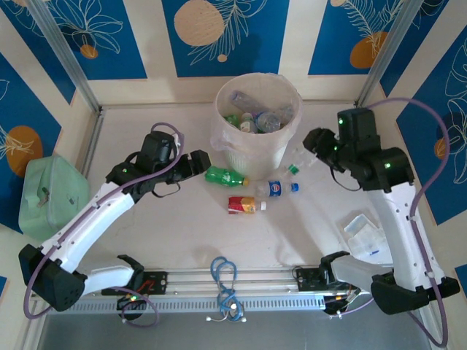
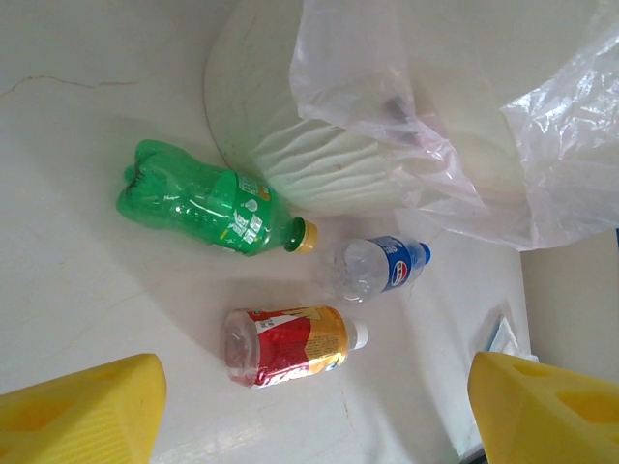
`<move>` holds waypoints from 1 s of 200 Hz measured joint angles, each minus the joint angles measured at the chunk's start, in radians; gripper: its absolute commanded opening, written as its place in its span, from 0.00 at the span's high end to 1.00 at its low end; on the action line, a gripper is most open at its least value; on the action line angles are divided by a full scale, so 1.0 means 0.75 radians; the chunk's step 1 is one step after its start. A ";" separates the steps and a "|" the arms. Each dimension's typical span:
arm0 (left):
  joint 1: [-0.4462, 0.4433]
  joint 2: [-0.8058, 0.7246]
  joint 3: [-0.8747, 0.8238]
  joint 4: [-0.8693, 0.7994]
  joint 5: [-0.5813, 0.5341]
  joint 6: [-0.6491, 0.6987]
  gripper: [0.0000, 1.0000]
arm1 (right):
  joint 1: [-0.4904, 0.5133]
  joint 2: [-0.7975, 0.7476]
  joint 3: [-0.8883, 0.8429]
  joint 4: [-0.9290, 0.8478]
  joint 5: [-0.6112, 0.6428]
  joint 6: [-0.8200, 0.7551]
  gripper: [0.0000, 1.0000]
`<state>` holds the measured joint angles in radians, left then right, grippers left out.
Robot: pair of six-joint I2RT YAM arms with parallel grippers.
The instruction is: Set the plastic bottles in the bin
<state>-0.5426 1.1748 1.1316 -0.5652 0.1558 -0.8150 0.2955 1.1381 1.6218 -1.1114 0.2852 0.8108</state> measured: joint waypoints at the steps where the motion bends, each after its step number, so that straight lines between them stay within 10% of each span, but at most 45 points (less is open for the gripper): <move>1: 0.001 0.000 0.000 0.000 0.000 -0.001 0.19 | 0.000 0.003 0.008 0.001 -0.003 -0.001 0.47; 133: 0.013 0.022 -0.088 0.010 0.001 -0.072 0.20 | 0.026 0.955 1.007 0.150 -0.304 -0.051 0.45; 200: 0.021 0.080 -0.090 0.048 -0.001 -0.104 0.12 | 0.026 1.108 1.085 0.054 -0.342 -0.084 0.16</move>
<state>-0.5270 1.2346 1.0645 -0.5289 0.1555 -0.8928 0.3153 1.9690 2.4355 -1.0706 0.0288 0.7479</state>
